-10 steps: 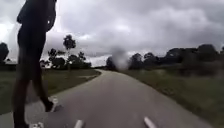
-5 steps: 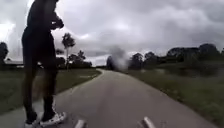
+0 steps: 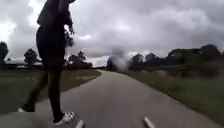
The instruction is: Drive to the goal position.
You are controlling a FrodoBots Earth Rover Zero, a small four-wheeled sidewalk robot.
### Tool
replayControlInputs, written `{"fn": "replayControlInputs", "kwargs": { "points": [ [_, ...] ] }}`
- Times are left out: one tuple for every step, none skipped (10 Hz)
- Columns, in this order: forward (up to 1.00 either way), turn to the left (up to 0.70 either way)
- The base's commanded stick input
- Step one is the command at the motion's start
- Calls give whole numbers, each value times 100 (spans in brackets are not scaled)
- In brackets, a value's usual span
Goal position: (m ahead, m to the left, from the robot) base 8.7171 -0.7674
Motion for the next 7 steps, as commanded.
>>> {"fn": "replayControlInputs", "kwargs": {
  "points": [
    [70, 0],
    [70, 0],
    [70, 0],
    [70, 0],
    [70, 0],
    [70, 0],
    [70, 0]
  ]
}}
